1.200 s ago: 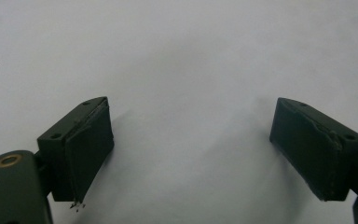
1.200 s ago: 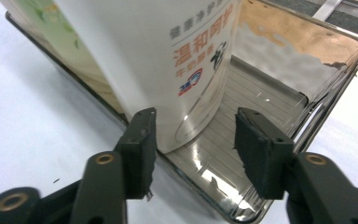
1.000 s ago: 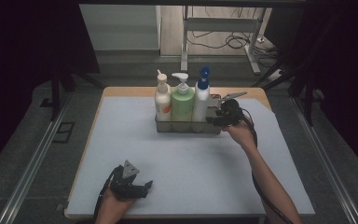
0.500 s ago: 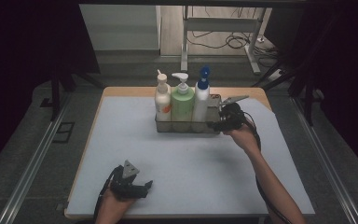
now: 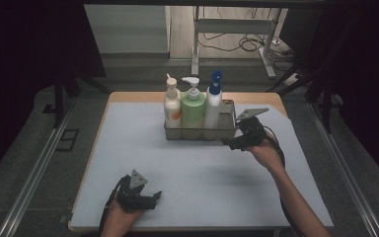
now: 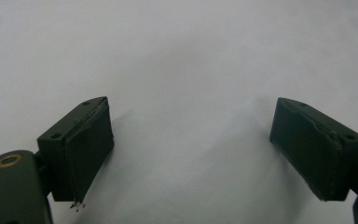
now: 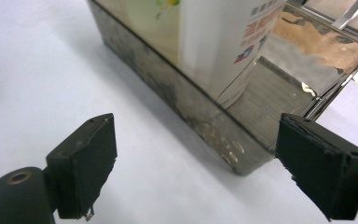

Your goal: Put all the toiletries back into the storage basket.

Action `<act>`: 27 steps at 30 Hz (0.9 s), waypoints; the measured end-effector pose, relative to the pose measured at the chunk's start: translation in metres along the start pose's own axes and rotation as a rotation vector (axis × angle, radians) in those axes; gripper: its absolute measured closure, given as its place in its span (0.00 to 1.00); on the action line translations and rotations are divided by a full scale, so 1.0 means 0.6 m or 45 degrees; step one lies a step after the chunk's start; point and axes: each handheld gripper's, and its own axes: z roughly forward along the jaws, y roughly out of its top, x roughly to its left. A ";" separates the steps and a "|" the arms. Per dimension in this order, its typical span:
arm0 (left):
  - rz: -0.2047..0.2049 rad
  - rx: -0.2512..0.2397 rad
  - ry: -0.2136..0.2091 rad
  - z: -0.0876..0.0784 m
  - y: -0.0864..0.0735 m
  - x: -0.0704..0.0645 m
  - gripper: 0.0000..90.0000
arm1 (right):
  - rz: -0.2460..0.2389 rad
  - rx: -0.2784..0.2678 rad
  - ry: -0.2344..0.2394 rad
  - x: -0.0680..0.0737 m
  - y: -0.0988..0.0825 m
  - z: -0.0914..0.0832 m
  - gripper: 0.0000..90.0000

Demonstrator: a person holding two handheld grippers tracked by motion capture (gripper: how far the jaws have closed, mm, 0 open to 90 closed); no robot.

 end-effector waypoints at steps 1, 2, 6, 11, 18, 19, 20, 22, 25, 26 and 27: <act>0.000 0.000 0.000 0.000 0.000 0.000 0.14 | -0.006 0.004 0.003 0.002 -0.001 -0.002 0.12; 0.000 0.000 0.000 0.000 0.000 0.000 0.14 | -0.014 0.009 0.008 0.004 -0.003 -0.006 0.10; 0.000 0.000 0.000 0.000 0.000 0.000 0.14 | -0.046 0.012 0.009 0.014 -0.013 -0.018 0.06; 0.000 0.000 0.000 0.000 0.000 0.000 0.14 | -0.068 0.005 0.009 0.023 -0.026 -0.034 0.03; 0.000 0.000 0.001 0.000 0.000 0.000 0.14 | -0.095 0.012 0.012 0.032 -0.052 -0.054 0.00; 0.000 0.000 0.000 0.000 0.000 0.000 0.14 | -0.098 0.011 0.011 0.033 -0.055 -0.056 0.00; 0.000 0.000 0.001 0.000 0.000 0.000 0.14 | -0.103 0.009 0.008 0.033 -0.061 -0.059 0.00; 0.000 0.000 0.000 0.000 0.000 0.000 0.14 | -0.106 0.010 0.009 0.035 -0.070 -0.064 0.00; 0.000 0.000 0.000 0.000 0.000 0.000 0.14 | -0.095 0.021 0.023 0.038 -0.086 -0.067 0.00; 0.000 0.000 0.000 0.000 0.000 0.000 0.14 | -0.090 0.019 0.024 0.039 -0.091 -0.068 0.00; -0.001 0.000 0.001 0.000 0.000 0.000 0.14 | -0.088 0.018 0.028 0.040 -0.098 -0.068 0.00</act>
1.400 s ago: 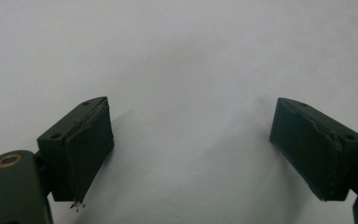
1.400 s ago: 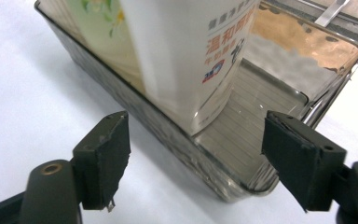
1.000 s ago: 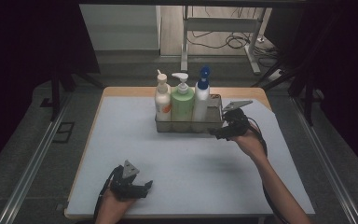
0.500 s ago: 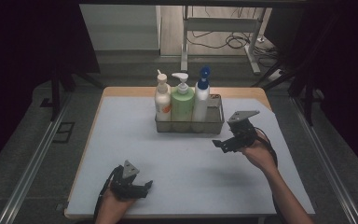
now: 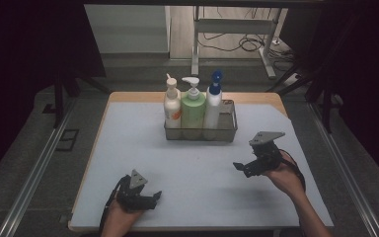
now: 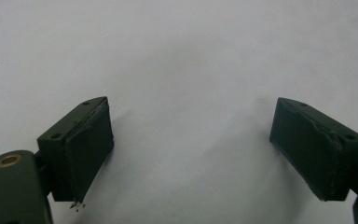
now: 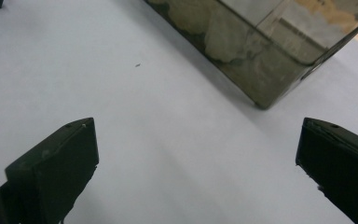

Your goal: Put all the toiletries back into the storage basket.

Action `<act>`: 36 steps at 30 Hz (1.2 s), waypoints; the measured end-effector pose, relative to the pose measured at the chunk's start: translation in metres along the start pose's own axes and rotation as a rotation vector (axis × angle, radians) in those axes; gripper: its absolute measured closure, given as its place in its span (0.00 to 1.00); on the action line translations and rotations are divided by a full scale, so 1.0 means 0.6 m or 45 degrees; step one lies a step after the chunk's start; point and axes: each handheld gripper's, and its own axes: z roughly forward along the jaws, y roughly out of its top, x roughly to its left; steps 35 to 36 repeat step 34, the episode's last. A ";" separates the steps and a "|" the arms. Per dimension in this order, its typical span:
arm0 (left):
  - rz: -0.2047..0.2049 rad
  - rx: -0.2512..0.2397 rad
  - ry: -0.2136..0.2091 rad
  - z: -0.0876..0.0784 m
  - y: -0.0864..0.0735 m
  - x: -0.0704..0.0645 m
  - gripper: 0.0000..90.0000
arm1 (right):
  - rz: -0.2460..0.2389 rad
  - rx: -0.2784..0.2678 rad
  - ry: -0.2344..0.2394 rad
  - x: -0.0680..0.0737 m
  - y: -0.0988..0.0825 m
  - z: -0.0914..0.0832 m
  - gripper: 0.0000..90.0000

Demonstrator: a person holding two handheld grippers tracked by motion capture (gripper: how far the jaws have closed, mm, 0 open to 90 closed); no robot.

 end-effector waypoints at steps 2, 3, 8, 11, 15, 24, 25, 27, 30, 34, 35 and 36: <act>0.000 0.000 0.000 0.000 0.000 0.000 0.14 | 0.007 0.006 -0.001 0.002 -0.011 0.000 0.00; -0.002 -0.002 0.000 0.000 0.000 0.000 0.14 | 0.006 0.008 -0.004 0.004 -0.019 0.001 0.00; 0.000 -0.001 0.000 0.000 0.000 0.000 0.14 | 0.005 0.017 -0.023 0.011 -0.049 0.005 0.00; 0.000 -0.001 0.000 0.000 0.000 0.000 0.14 | 0.028 0.026 -0.021 0.015 -0.070 0.010 0.00; 0.001 -0.001 0.001 0.000 0.000 0.000 0.14 | 0.054 0.028 -0.016 0.017 -0.093 0.018 0.00; 0.001 -0.002 0.002 0.000 0.000 0.000 0.14 | 0.093 0.068 0.000 0.020 -0.139 0.047 0.00; 0.001 -0.002 0.001 0.000 0.000 0.000 0.14 | 0.100 0.069 0.004 0.020 -0.142 0.049 0.00; 0.001 -0.002 0.001 0.000 0.000 0.000 0.14 | 0.109 0.061 0.009 0.022 -0.151 0.055 0.00; 0.001 -0.002 0.001 0.000 0.000 0.000 0.14 | 0.113 0.057 -0.001 0.022 -0.153 0.054 0.00; -0.001 -0.001 0.000 0.000 0.000 0.000 0.14 | 0.112 0.052 -0.002 0.022 -0.154 0.054 0.00; -0.001 -0.001 0.000 0.000 0.000 0.000 0.14 | 0.112 0.052 -0.002 0.022 -0.154 0.054 0.00; -0.001 -0.001 0.000 0.000 0.000 0.000 0.14 | 0.112 0.052 -0.002 0.022 -0.154 0.054 0.00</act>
